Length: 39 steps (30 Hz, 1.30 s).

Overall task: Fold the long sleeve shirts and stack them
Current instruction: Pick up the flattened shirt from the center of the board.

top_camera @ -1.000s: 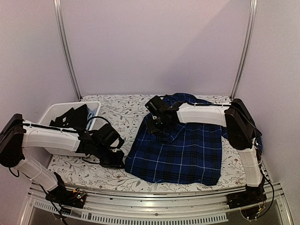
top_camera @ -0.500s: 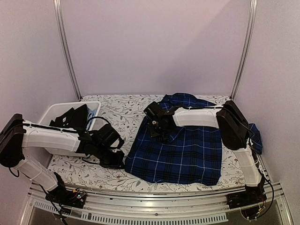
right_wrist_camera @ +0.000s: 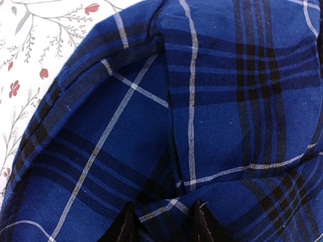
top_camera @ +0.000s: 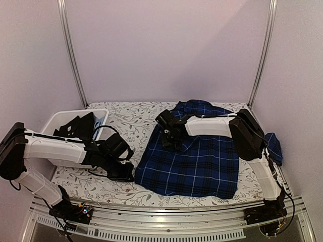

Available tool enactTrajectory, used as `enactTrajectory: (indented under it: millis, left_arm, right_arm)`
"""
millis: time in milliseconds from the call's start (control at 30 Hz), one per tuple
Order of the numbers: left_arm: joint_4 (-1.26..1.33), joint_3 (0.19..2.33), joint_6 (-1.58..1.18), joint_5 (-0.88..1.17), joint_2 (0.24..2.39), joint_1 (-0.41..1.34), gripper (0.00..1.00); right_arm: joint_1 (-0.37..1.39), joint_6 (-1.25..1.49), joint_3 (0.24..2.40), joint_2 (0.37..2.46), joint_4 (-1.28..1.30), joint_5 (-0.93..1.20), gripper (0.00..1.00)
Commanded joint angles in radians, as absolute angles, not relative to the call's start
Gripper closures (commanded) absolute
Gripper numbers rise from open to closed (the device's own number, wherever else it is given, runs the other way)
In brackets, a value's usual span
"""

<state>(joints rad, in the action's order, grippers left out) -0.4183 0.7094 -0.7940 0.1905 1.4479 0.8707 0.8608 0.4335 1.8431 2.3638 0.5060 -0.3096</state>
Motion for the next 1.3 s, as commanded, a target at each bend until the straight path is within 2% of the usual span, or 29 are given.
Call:
enactTrajectory:
  millis: [0,200,333,433,667,933,1133,1200,1267]
  left_arm:
    - [-0.432,0.722,-0.779,0.175,1.444,0.882,1.0]
    - [-0.434,0.724,-0.774,0.169,1.442,0.883,1.0]
    - [-0.437,0.734,-0.77,0.153,1.439,0.88,1.0]
    - [-0.435,0.75,-0.766,0.143,1.439,0.869,0.92]
    - [-0.39,0.759,-0.755,0.169,1.456,0.837,0.64]
    - [-0.31,0.753,-0.745,0.21,1.533,0.826,0.48]
    - [-0.211,0.766,-0.764,0.224,1.622,0.818,0.48]
    - [-0.179,0.77,-0.78,0.234,1.648,0.818,0.56]
    - [-0.167,0.779,-0.791,0.243,1.665,0.819,0.74]
  right_arm:
    - [0.852,0.443,1.868,2.318,0.503,-0.344,0.74]
    - [0.848,0.437,1.871,2.271,0.511,-0.356,0.92]
    - [0.845,0.433,1.87,2.225,0.519,-0.368,0.97]
    - [0.842,0.428,1.865,2.184,0.53,-0.379,0.99]
    - [0.811,0.415,1.773,2.046,0.539,-0.424,1.0]
    - [0.725,0.353,1.692,1.88,0.512,-0.468,1.0]
    - [0.698,0.304,1.682,1.852,0.49,-0.459,1.0]
    - [0.682,0.299,1.677,1.848,0.487,-0.46,1.0]
    - [0.662,0.293,1.671,1.842,0.486,-0.459,1.0]
